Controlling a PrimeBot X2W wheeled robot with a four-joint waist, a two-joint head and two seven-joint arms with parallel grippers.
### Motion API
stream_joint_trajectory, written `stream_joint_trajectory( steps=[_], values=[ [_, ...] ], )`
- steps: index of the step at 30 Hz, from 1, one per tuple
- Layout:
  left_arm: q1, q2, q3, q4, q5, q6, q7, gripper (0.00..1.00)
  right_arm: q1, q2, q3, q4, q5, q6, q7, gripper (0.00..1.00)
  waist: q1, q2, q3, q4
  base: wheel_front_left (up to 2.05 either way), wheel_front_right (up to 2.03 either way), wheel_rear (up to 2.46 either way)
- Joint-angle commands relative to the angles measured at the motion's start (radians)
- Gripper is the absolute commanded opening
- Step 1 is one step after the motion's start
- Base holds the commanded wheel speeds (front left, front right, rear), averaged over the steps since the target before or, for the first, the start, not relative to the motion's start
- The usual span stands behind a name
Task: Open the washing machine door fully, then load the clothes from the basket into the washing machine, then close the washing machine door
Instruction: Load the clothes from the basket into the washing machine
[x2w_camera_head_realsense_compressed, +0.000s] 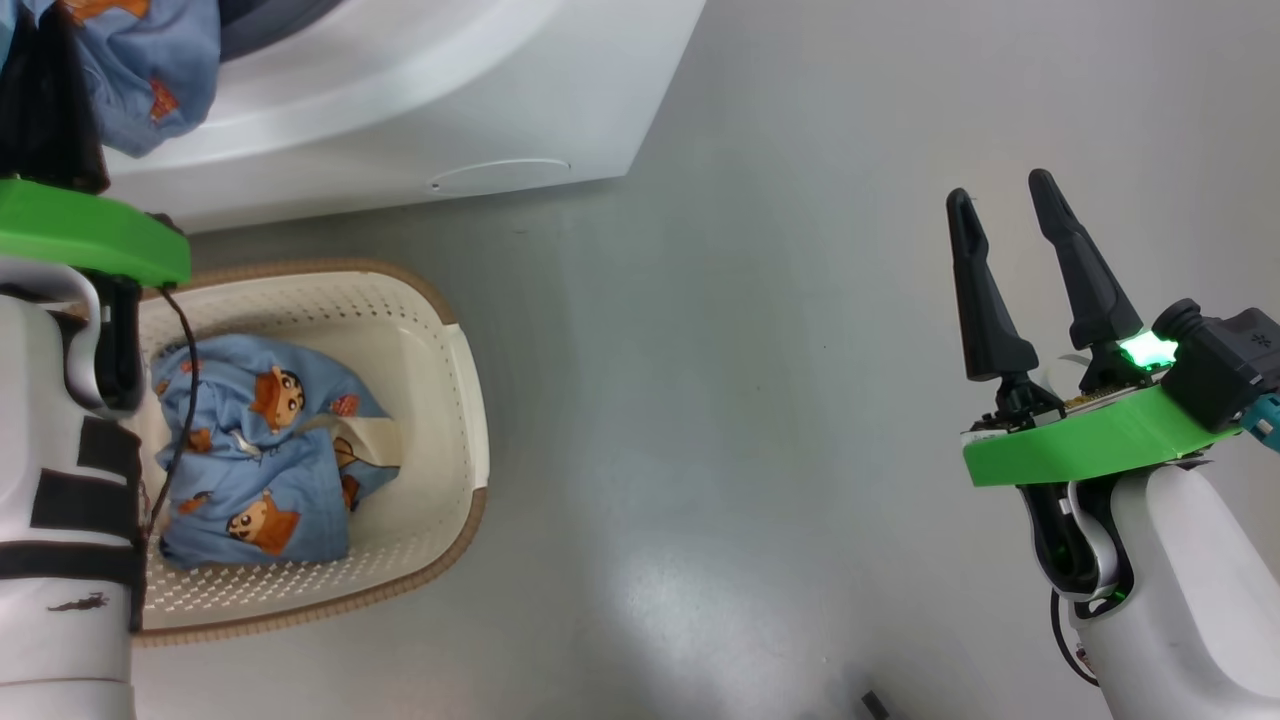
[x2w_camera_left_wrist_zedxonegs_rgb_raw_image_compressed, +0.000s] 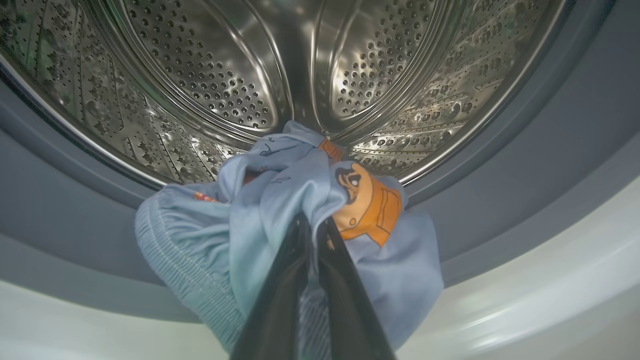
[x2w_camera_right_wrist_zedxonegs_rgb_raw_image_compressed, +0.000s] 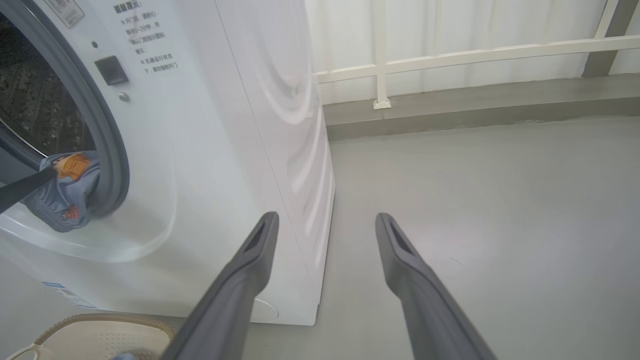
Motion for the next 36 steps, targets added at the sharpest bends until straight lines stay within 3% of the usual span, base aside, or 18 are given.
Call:
stream_joint_trajectory(
  steps=[1,7,25,30,36],
  values=[
    [0.012,0.034,0.020,-0.033,0.012,0.001,-0.006,0.00,0.014,0.000,0.019,-0.021,-0.010,0.005,-0.008,1.00,0.0000,-0.0001,-0.002,-0.001,0.00,0.00,0.00],
    [-0.047,0.047,0.011,0.004,0.029,0.001,-0.006,0.00,0.017,0.005,0.033,-0.018,-0.006,0.005,-0.008,1.00,0.0000,-0.0001,-0.006,-0.014,0.00,0.00,0.00],
    [-0.346,0.099,0.014,0.290,0.075,0.022,-0.006,0.00,0.017,0.030,0.069,-0.011,0.008,0.005,-0.008,1.00,0.0000,-0.0001,0.006,-0.091,0.00,0.00,0.00],
    [-0.400,0.133,0.027,0.256,0.095,0.040,-0.006,0.00,0.013,0.038,0.075,-0.011,0.012,0.005,-0.008,1.00,0.0000,-0.0001,0.020,-0.119,0.00,0.00,0.00],
    [-0.372,0.167,0.071,0.105,0.133,0.066,-0.006,0.00,0.006,0.050,0.089,-0.011,0.015,0.005,-0.008,1.00,0.0000,-0.0001,0.034,-0.155,0.00,0.00,0.00]
  ],
)
